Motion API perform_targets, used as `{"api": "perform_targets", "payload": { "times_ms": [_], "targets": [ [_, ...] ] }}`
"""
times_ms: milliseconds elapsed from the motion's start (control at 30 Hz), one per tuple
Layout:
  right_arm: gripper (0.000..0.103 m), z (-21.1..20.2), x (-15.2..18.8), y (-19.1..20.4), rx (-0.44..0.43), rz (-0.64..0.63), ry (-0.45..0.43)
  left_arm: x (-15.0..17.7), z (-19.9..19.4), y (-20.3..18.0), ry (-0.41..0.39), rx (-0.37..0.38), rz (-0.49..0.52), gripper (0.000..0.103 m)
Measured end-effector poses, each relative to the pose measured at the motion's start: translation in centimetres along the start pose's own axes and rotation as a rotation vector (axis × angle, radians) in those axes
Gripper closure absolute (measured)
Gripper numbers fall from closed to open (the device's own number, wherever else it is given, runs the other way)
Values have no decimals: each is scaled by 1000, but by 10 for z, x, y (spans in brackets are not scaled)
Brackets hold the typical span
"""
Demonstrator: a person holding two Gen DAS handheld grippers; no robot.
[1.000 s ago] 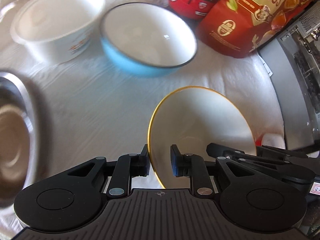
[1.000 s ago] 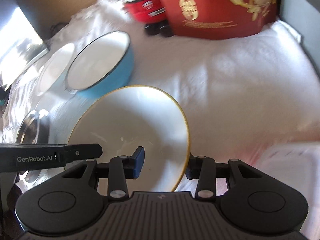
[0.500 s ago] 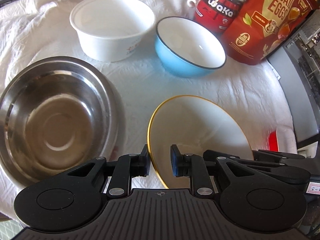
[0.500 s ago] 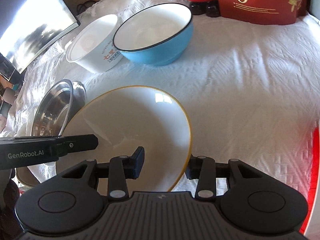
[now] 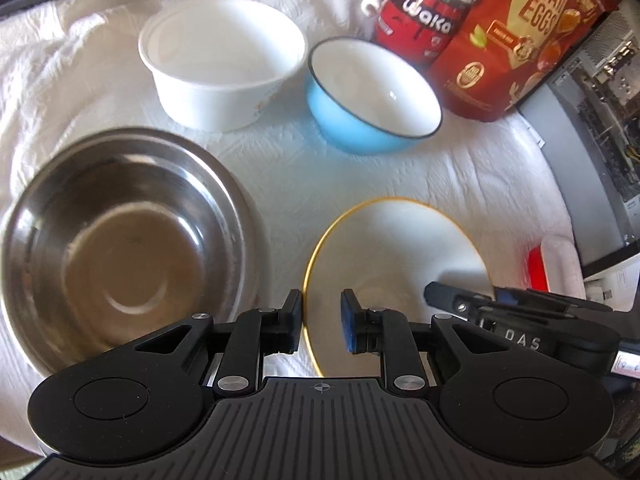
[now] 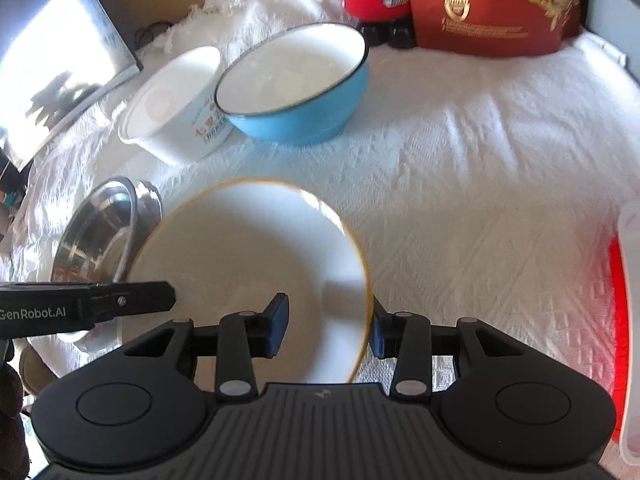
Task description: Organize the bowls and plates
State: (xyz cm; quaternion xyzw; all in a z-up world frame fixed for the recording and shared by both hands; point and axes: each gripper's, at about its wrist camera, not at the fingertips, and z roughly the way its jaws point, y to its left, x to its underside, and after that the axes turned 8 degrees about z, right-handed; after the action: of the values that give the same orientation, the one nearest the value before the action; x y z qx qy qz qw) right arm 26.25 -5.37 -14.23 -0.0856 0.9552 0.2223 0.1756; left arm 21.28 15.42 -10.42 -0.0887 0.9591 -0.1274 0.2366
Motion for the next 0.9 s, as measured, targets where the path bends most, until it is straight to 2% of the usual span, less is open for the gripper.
{"api": "perform_targets", "payload": {
  "times_ms": [233,467,533,600,667,800,900],
  "targets": [
    [61,-16,1,13,54,44,-80,-4,-18,13,-26,78,22,82],
    [61,-45,0,22,111,83,-172,-32,-49,29,-131,121,24,84],
    [58,-59,-7,28,113,81,-213,-46,-53,30,-171,120,20,84],
    [46,-73,-19,36,113,65,-264,-61,-52,31,-190,110,-17,83],
    [39,-83,-34,39,116,65,-291,-78,-43,30,-181,124,-53,83],
    [34,-81,-70,30,70,65,-233,-106,-12,21,-141,108,-76,83],
    [33,-63,-97,18,89,44,-191,-120,17,21,-87,68,-133,83]
  ]
}}
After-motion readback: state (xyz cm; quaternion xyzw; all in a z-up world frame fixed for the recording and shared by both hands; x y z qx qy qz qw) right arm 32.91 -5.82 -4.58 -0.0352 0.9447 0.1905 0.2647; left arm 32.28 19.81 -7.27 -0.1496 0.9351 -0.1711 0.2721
